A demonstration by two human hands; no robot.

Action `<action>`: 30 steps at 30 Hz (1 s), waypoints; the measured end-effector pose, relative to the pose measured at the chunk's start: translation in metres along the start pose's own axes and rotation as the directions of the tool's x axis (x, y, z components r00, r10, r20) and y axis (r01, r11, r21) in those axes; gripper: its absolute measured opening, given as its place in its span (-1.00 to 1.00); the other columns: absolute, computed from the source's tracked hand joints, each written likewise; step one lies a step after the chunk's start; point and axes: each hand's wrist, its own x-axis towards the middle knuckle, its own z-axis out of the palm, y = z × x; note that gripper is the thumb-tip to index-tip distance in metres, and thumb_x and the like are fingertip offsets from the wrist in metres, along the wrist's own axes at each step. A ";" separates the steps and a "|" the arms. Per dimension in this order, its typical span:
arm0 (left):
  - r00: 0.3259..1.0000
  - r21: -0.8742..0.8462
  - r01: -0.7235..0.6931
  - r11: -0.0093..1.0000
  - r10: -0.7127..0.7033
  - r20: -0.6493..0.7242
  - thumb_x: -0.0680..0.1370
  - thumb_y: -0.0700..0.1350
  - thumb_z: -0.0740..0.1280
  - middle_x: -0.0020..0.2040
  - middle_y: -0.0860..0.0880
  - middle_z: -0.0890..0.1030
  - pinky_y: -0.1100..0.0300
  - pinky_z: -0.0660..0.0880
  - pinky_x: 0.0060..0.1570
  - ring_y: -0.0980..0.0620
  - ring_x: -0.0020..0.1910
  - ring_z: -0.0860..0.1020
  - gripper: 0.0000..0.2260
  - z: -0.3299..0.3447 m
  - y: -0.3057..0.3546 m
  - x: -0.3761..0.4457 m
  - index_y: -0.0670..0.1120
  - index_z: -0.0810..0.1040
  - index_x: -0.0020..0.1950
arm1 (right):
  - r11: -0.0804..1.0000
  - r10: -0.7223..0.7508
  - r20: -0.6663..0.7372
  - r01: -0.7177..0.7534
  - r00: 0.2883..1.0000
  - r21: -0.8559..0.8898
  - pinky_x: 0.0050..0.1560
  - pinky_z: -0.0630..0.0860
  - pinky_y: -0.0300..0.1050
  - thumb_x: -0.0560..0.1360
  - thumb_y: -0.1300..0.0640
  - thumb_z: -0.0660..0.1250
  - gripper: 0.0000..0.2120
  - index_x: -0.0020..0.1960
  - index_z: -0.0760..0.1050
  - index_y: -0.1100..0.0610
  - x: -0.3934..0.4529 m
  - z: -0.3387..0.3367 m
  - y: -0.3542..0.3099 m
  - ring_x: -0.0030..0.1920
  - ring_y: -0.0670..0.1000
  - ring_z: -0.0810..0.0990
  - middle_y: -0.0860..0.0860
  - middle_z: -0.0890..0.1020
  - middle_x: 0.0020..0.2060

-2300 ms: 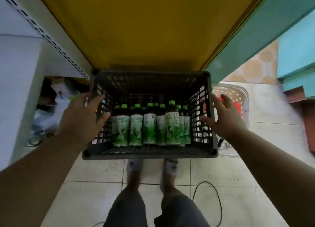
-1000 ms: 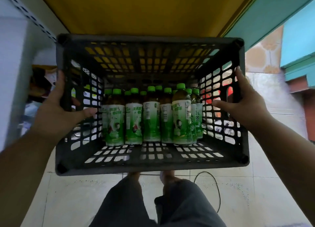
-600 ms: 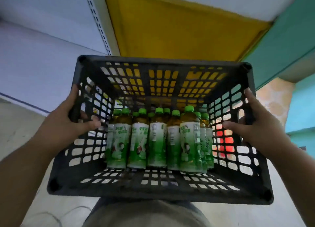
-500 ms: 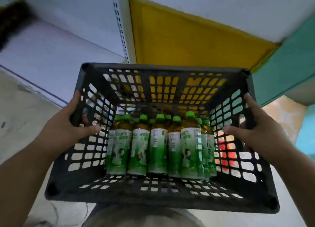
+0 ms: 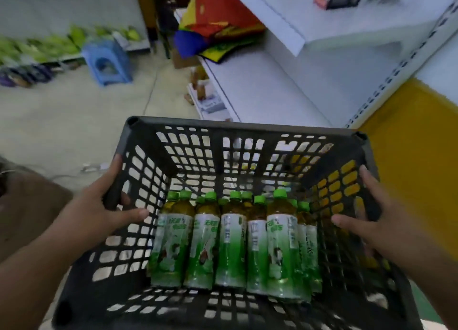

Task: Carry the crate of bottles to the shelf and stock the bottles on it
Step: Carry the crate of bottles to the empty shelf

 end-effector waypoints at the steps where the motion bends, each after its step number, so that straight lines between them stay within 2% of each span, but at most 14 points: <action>1: 1.000 0.003 0.022 1.000 -0.022 -0.020 0.16 0.05 0.58 -0.20 0.14 0.64 0.05 0.57 -0.17 0.03 -0.25 0.64 0.08 -0.021 -0.012 0.001 0.36 0.05 0.54 | 0.999 -0.022 0.011 0.022 1.000 -0.031 -0.53 0.55 -0.05 0.15 -0.17 0.58 0.06 0.40 -0.02 -0.61 0.007 0.016 -0.022 -0.29 0.13 0.63 -0.05 0.47 0.39; 4: 0.992 -0.013 0.086 0.996 -0.087 -0.089 0.14 0.07 0.56 -0.21 0.19 0.63 0.15 0.54 -0.18 0.04 -0.22 0.60 0.08 -0.082 -0.043 0.009 0.34 0.05 0.55 | 0.990 -0.078 0.060 0.084 0.995 -0.111 -0.49 0.52 -0.12 0.15 -0.20 0.55 0.06 0.47 0.00 -0.50 0.023 0.065 -0.087 -0.47 0.08 0.62 0.02 0.58 0.30; 6: 0.987 -0.014 0.111 0.994 -0.112 -0.114 0.14 0.06 0.54 -0.22 0.14 0.58 0.27 0.46 -0.21 0.13 -0.21 0.54 0.10 -0.119 -0.057 0.014 0.30 0.03 0.57 | 0.986 -0.095 0.093 0.106 0.991 -0.129 -0.52 0.51 -0.17 0.15 -0.20 0.55 0.08 0.50 0.01 -0.47 0.036 0.097 -0.124 -0.42 0.04 0.62 -0.01 0.60 0.24; 9: 0.974 -0.062 0.171 0.983 -0.178 -0.142 0.15 0.07 0.52 0.03 0.15 0.51 0.09 0.47 -0.02 0.12 -0.09 0.50 0.09 -0.165 -0.071 0.024 0.34 -0.01 0.56 | 0.976 -0.138 0.142 0.159 0.980 -0.149 -0.54 0.47 -0.23 0.24 -0.16 0.58 0.06 0.53 -0.01 -0.42 0.058 0.140 -0.175 -0.36 0.01 0.62 -0.03 0.55 0.33; 11: 0.958 -0.071 0.219 0.973 -0.228 -0.175 0.14 0.09 0.51 0.19 0.06 0.52 -0.06 0.47 0.09 0.05 0.03 0.52 0.08 -0.194 -0.084 0.036 0.40 -0.02 0.53 | 0.971 -0.160 0.168 0.186 0.973 -0.153 -0.50 0.49 -0.19 0.28 -0.17 0.57 0.05 0.53 -0.03 -0.42 0.079 0.167 -0.211 -0.41 0.05 0.63 -0.11 0.50 0.24; 13: 0.939 -0.099 0.260 0.961 -0.275 -0.205 0.15 0.11 0.52 0.31 -0.01 0.51 -0.10 0.53 0.04 -0.06 0.10 0.55 0.04 -0.220 -0.098 0.053 0.49 -0.01 0.47 | 0.963 -0.187 0.209 0.222 0.960 -0.155 -0.49 0.54 -0.14 0.29 -0.17 0.58 0.03 0.50 -0.05 -0.47 0.108 0.190 -0.243 -0.46 0.07 0.64 -0.16 0.46 0.17; 15: 0.920 -0.142 0.295 0.945 -0.321 -0.227 0.17 0.12 0.51 0.26 -0.01 0.55 -0.04 0.55 -0.11 -0.07 0.04 0.60 0.00 -0.241 -0.107 0.074 0.54 -0.01 0.43 | 0.954 -0.224 0.233 0.262 0.946 -0.149 -0.47 0.59 -0.09 0.29 -0.15 0.58 0.04 0.49 -0.05 -0.50 0.143 0.213 -0.274 -0.47 0.09 0.64 -0.12 0.53 0.18; 17: 0.899 -0.165 0.323 0.932 -0.357 -0.254 0.20 0.13 0.50 0.14 0.04 0.60 0.00 0.55 -0.20 -0.03 -0.05 0.63 -0.02 -0.258 -0.116 0.099 0.53 0.00 0.45 | 0.942 -0.257 0.261 0.302 0.931 -0.146 -0.49 0.59 -0.08 0.30 -0.12 0.59 0.04 0.50 -0.04 -0.49 0.184 0.236 -0.306 -0.49 0.06 0.63 -0.05 0.52 0.30; 19: 0.881 -0.202 0.334 0.921 -0.381 -0.282 0.22 0.11 0.51 0.05 0.04 0.64 -0.04 0.58 -0.20 -0.03 -0.10 0.67 -0.03 -0.273 -0.121 0.128 0.51 0.03 0.47 | 0.921 -0.308 0.291 0.360 0.906 -0.147 -0.51 0.58 -0.08 0.31 -0.10 0.59 0.03 0.50 -0.03 -0.48 0.228 0.259 -0.338 -0.51 0.05 0.62 -0.04 0.43 0.44; 21: 0.857 -0.247 0.348 0.904 -0.413 -0.306 0.22 0.10 0.51 0.03 0.03 0.64 -0.08 0.58 -0.15 -0.05 -0.08 0.67 -0.02 -0.286 -0.125 0.160 0.47 0.04 0.49 | 0.913 -0.326 0.324 0.385 0.888 -0.138 -0.51 0.57 -0.08 0.30 -0.11 0.59 0.03 0.51 -0.03 -0.46 0.274 0.281 -0.374 -0.49 0.08 0.62 0.01 0.52 0.35; 24: 0.802 -0.350 0.356 0.866 -0.476 -0.362 0.19 0.08 0.53 0.08 0.05 0.62 -0.13 0.57 -0.01 -0.05 0.01 0.63 -0.01 -0.304 -0.122 0.208 0.47 0.08 0.48 | 0.875 -0.372 0.396 0.459 0.840 -0.152 -0.50 0.42 -0.32 0.29 -0.12 0.58 0.05 0.54 -0.03 -0.39 0.340 0.311 -0.434 -0.24 -0.17 0.45 -0.07 0.43 0.44; 26: 0.758 -0.409 0.340 0.847 -0.504 -0.413 0.22 0.05 0.55 0.07 0.07 0.61 -0.11 0.56 0.00 -0.03 0.00 0.63 -0.02 -0.319 -0.116 0.244 0.49 0.08 0.47 | 0.863 -0.414 0.417 0.495 0.809 -0.103 -0.48 0.40 -0.33 0.27 -0.11 0.59 0.07 0.55 -0.04 -0.36 0.380 0.331 -0.479 -0.21 -0.25 0.36 -0.12 0.45 0.38; 28: 0.743 -0.398 0.340 0.852 -0.503 -0.441 0.30 0.00 0.55 0.03 0.10 0.59 -0.02 0.55 -0.05 -0.01 -0.02 0.63 -0.05 -0.334 -0.115 0.278 0.48 0.05 0.47 | 0.828 -0.434 0.445 0.542 0.783 -0.145 -0.44 0.34 -0.33 0.29 -0.08 0.59 0.07 0.56 -0.04 -0.33 0.413 0.347 -0.521 -0.19 -0.23 0.37 -0.03 0.49 0.38; 30: 0.710 -0.424 0.336 0.841 -0.522 -0.472 0.33 0.00 0.56 0.09 0.12 0.57 0.02 0.52 -0.06 0.00 0.01 0.61 -0.05 -0.356 -0.116 0.317 0.49 0.01 0.46 | 0.811 -0.457 0.457 0.568 0.763 -0.138 -0.42 0.32 -0.32 0.31 -0.08 0.58 0.06 0.55 -0.05 -0.34 0.445 0.369 -0.566 -0.06 -0.11 0.45 -0.01 0.43 0.45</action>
